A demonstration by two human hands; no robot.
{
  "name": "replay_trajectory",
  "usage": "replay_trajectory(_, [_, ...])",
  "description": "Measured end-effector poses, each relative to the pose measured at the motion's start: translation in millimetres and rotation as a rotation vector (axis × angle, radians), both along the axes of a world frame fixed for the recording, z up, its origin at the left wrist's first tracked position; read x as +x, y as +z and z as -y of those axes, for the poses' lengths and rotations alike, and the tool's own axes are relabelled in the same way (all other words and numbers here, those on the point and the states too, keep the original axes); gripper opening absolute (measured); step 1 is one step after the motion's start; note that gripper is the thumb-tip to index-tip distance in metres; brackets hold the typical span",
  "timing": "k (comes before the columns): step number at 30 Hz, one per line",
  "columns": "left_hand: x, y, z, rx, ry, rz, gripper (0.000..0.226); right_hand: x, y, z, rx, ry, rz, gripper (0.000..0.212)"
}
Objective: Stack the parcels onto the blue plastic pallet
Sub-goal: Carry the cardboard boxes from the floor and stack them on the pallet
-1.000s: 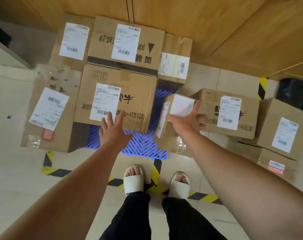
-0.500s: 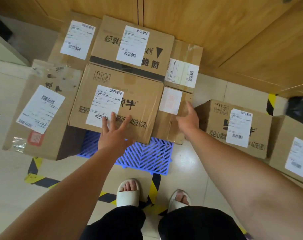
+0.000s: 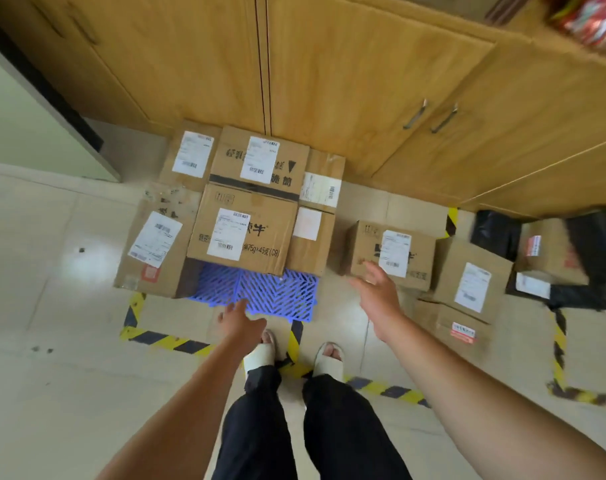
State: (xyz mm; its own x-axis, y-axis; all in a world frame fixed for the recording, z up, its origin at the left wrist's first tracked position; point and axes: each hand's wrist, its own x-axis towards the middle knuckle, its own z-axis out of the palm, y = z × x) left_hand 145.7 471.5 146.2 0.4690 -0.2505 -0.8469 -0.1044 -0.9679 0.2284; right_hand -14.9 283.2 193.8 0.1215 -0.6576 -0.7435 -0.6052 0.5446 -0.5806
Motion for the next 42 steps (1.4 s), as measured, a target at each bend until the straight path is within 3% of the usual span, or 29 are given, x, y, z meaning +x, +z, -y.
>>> replay_trajectory(2, [-15.2,66.1,-11.9,-0.047,0.171,-0.061,0.061,-20.1,71.2,-16.8,-0.004,-0.13,0.027,0.029])
replay_trajectory(4, [-25.1,117.5,-21.5,-0.09,0.26,-0.12,0.048,-35.1,138.2,-28.8,-0.026,-0.225,0.09,0.024])
replay_trajectory(8, [-40.5,196.3,-14.7,-0.219,0.16,-0.158,0.033,-59.3,233.2,-57.4,-0.027,-0.283,0.167,0.016])
replay_trajectory(12, [-59.8,243.4,-1.1,-0.318,0.187,-0.306,0.023,-87.8,271.3,-93.0,-0.076,-0.415,0.177,0.011])
replay_trajectory(16, [-80.2,265.2,16.3,-0.362,0.011,-0.489,0.026,-130.5,286.4,-133.4,-0.048,-0.759,0.228,0.015])
replay_trajectory(19, [-114.3,280.9,34.6,-0.365,-0.075,-0.458,0.01,-176.3,291.4,-167.5,-0.049,-0.887,0.213,0.015])
replay_trajectory(24, [-205.0,296.4,51.5,-0.338,-0.218,-0.519,0.013,-256.7,292.0,-197.5,-0.097,-1.126,0.255,0.02])
replay_trajectory(33, [-387.1,301.6,72.5,-0.286,-0.351,-0.522,0.018,-438.7,289.8,-192.3,-0.164,-1.261,0.336,0.017])
replay_trajectory(42, [-524.6,309.0,110.6,-0.328,-0.303,-0.552,0.022,-566.6,276.3,-165.0,-0.132,-1.302,0.366,0.015])
